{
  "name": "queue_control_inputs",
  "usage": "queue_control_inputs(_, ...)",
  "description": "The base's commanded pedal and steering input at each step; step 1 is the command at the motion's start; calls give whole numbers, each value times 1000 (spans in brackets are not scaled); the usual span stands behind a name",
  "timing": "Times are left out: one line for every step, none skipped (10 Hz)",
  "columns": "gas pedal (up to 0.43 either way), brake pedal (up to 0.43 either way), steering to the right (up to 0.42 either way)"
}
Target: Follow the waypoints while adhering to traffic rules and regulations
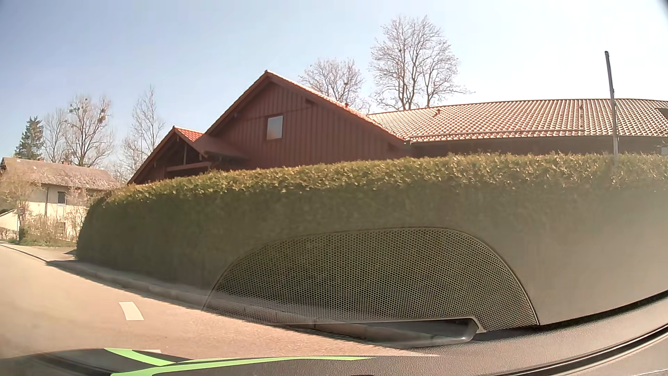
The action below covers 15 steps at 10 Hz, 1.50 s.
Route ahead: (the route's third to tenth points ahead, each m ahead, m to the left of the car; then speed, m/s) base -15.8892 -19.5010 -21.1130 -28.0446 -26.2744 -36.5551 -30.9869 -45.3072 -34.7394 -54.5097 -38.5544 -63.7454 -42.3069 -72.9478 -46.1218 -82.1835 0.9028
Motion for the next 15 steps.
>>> queue_control_inputs(0, 250, 756)
queue_control_inputs(0, 250, 725)
queue_control_inputs(0, 250, 699)
queue_control_inputs(0, 250, 673)
queue_control_inputs(0, 213, 644)
queue_control_inputs(0, 6, 594)
queue_control_inputs(0, 0, 503)
queue_control_inputs(0, 0, 441)
queue_control_inputs(20, 0, 398)
queue_control_inputs(130, 0, 343)
queue_control_inputs(220, 0, 239)
queue_control_inputs(260, 0, 121)
queue_control_inputs(268, 0, 45)
queue_control_inputs(268, 0, -4)
queue_control_inputs(287, 0, -73)
